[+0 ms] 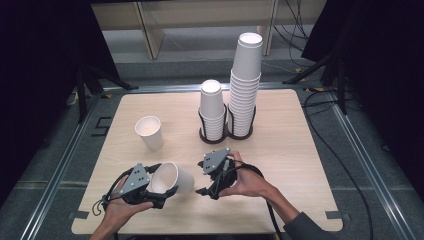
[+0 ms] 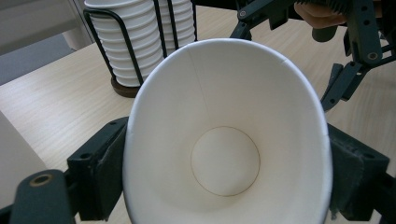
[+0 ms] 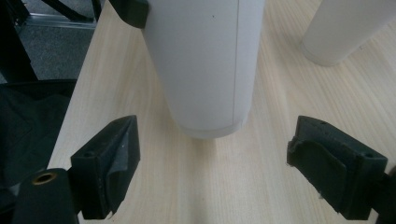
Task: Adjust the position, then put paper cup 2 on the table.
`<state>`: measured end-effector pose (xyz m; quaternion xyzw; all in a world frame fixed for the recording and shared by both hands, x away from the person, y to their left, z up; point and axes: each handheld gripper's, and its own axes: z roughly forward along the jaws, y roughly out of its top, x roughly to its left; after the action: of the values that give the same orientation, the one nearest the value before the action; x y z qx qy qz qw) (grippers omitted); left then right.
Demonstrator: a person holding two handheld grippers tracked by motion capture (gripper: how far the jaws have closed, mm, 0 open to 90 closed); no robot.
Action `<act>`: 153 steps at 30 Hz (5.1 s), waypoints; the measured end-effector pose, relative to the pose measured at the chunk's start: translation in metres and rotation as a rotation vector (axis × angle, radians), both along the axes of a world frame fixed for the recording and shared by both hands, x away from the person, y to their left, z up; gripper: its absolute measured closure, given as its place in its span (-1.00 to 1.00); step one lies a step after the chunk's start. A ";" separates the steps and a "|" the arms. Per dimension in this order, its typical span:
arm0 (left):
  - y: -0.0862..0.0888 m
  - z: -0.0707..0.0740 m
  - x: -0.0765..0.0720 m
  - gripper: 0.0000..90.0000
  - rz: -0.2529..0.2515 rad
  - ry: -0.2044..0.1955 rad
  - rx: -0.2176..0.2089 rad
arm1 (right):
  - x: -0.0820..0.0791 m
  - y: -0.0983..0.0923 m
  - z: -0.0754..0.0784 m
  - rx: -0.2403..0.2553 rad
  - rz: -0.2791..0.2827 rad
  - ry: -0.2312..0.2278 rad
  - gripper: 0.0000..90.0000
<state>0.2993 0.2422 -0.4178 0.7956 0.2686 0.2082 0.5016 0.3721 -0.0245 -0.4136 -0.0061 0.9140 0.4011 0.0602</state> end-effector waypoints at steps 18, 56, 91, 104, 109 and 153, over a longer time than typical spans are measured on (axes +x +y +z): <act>0.003 0.009 0.004 -0.69 -0.004 0.022 0.048 | 0.000 0.007 -0.004 -0.006 -0.001 -0.004 -0.64; -0.020 0.033 0.055 -0.69 0.033 0.055 0.235 | -0.002 -0.038 -0.013 0.019 -0.119 0.025 -0.63; -0.027 0.023 0.130 -0.69 0.157 0.144 0.328 | -0.016 -0.071 -0.031 0.001 -0.181 0.067 -0.62; -0.036 0.017 0.146 -0.71 0.174 0.175 0.362 | -0.016 -0.074 -0.031 0.010 -0.182 0.075 -0.61; -0.034 0.011 0.155 -0.74 0.188 0.171 0.353 | -0.015 -0.076 -0.032 0.016 -0.184 0.081 -0.60; -0.028 -0.013 0.159 -0.88 0.296 0.054 0.213 | -0.016 -0.080 -0.031 0.026 -0.183 0.083 -0.57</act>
<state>0.4585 0.2142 -0.4310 0.8014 0.3724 0.2855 0.3709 0.3558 -0.1043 -0.4445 0.0948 0.9071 0.4059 0.0585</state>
